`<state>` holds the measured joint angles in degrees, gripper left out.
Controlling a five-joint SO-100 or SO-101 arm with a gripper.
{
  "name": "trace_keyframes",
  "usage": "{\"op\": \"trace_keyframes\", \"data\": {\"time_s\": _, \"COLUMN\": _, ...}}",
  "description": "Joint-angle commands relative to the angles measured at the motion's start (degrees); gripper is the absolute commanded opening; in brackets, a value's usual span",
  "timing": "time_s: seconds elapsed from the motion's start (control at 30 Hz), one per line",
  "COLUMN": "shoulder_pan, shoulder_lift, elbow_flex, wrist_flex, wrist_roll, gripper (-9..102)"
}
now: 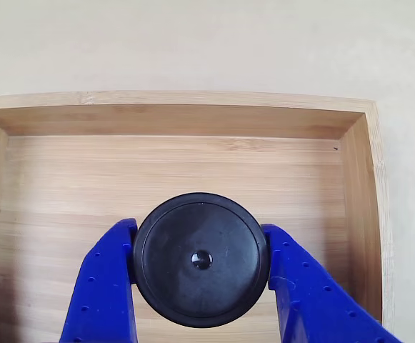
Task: Place the black cylinder in the wooden box then return to rest.
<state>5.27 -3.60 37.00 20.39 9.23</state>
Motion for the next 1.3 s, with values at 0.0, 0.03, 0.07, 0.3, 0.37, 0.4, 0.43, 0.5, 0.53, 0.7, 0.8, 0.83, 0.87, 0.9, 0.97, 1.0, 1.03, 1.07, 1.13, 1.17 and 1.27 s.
{"op": "trace_keyframes", "data": {"time_s": 0.0, "shoulder_pan": -0.62, "shoulder_lift": -0.79, "elbow_flex": -1.49, "wrist_flex": -1.85, "wrist_roll": -0.09, "gripper": 16}}
{"op": "trace_keyframes", "data": {"time_s": 0.03, "shoulder_pan": -0.62, "shoulder_lift": -0.62, "elbow_flex": -1.49, "wrist_flex": -1.85, "wrist_roll": -0.09, "gripper": 17}}
{"op": "trace_keyframes", "data": {"time_s": 0.07, "shoulder_pan": -0.62, "shoulder_lift": -0.53, "elbow_flex": -1.49, "wrist_flex": -1.85, "wrist_roll": -0.09, "gripper": 17}}
{"op": "trace_keyframes", "data": {"time_s": 0.3, "shoulder_pan": -0.62, "shoulder_lift": -0.09, "elbow_flex": -1.49, "wrist_flex": -1.85, "wrist_roll": -0.18, "gripper": 23}}
{"op": "trace_keyframes", "data": {"time_s": 0.37, "shoulder_pan": -0.53, "shoulder_lift": -0.09, "elbow_flex": -1.49, "wrist_flex": -1.85, "wrist_roll": -0.18, "gripper": 24}}
{"op": "trace_keyframes", "data": {"time_s": 0.4, "shoulder_pan": -0.53, "shoulder_lift": -0.18, "elbow_flex": -1.41, "wrist_flex": -1.85, "wrist_roll": -0.18, "gripper": 24}}
{"op": "trace_keyframes", "data": {"time_s": 0.43, "shoulder_pan": -0.53, "shoulder_lift": -0.26, "elbow_flex": -1.41, "wrist_flex": -1.85, "wrist_roll": -0.18, "gripper": 25}}
{"op": "trace_keyframes", "data": {"time_s": 0.5, "shoulder_pan": -0.53, "shoulder_lift": -0.62, "elbow_flex": -1.41, "wrist_flex": -1.85, "wrist_roll": -0.18, "gripper": 27}}
{"op": "trace_keyframes", "data": {"time_s": 0.53, "shoulder_pan": -0.53, "shoulder_lift": -0.79, "elbow_flex": -1.32, "wrist_flex": -1.85, "wrist_roll": -0.18, "gripper": 28}}
{"op": "trace_keyframes", "data": {"time_s": 0.7, "shoulder_pan": -0.53, "shoulder_lift": -2.2, "elbow_flex": -1.14, "wrist_flex": -1.85, "wrist_roll": -0.18, "gripper": 32}}
{"op": "trace_keyframes", "data": {"time_s": 0.8, "shoulder_pan": -0.53, "shoulder_lift": -4.04, "elbow_flex": -0.79, "wrist_flex": -1.76, "wrist_roll": -0.18, "gripper": 34}}
{"op": "trace_keyframes", "data": {"time_s": 0.83, "shoulder_pan": -0.44, "shoulder_lift": -4.66, "elbow_flex": -0.79, "wrist_flex": -1.76, "wrist_roll": 0.0, "gripper": 34}}
{"op": "trace_keyframes", "data": {"time_s": 0.87, "shoulder_pan": -0.44, "shoulder_lift": -5.27, "elbow_flex": -0.7, "wrist_flex": -1.76, "wrist_roll": 0.18, "gripper": 34}}
{"op": "trace_keyframes", "data": {"time_s": 0.9, "shoulder_pan": -0.35, "shoulder_lift": -5.98, "elbow_flex": -0.7, "wrist_flex": -1.67, "wrist_roll": 0.26, "gripper": 34}}
{"op": "trace_keyframes", "data": {"time_s": 0.97, "shoulder_pan": -0.18, "shoulder_lift": -7.21, "elbow_flex": -0.7, "wrist_flex": -1.32, "wrist_roll": 0.7, "gripper": 35}}
{"op": "trace_keyframes", "data": {"time_s": 1.0, "shoulder_pan": -0.09, "shoulder_lift": -7.82, "elbow_flex": -0.7, "wrist_flex": -0.88, "wrist_roll": 0.97, "gripper": 35}}
{"op": "trace_keyframes", "data": {"time_s": 1.03, "shoulder_pan": 0.0, "shoulder_lift": -8.44, "elbow_flex": -0.7, "wrist_flex": -0.44, "wrist_roll": 1.32, "gripper": 35}}
{"op": "trace_keyframes", "data": {"time_s": 1.07, "shoulder_pan": 0.09, "shoulder_lift": -9.05, "elbow_flex": -0.7, "wrist_flex": -0.18, "wrist_roll": 1.76, "gripper": 35}}
{"op": "trace_keyframes", "data": {"time_s": 1.13, "shoulder_pan": 0.18, "shoulder_lift": -10.28, "elbow_flex": -0.7, "wrist_flex": 0.7, "wrist_roll": 2.55, "gripper": 35}}
{"op": "trace_keyframes", "data": {"time_s": 1.17, "shoulder_pan": 0.18, "shoulder_lift": -10.99, "elbow_flex": -0.53, "wrist_flex": 1.05, "wrist_roll": 2.81, "gripper": 36}}
{"op": "trace_keyframes", "data": {"time_s": 1.27, "shoulder_pan": 0.26, "shoulder_lift": -13.36, "elbow_flex": -0.09, "wrist_flex": 2.11, "wrist_roll": 3.43, "gripper": 36}}
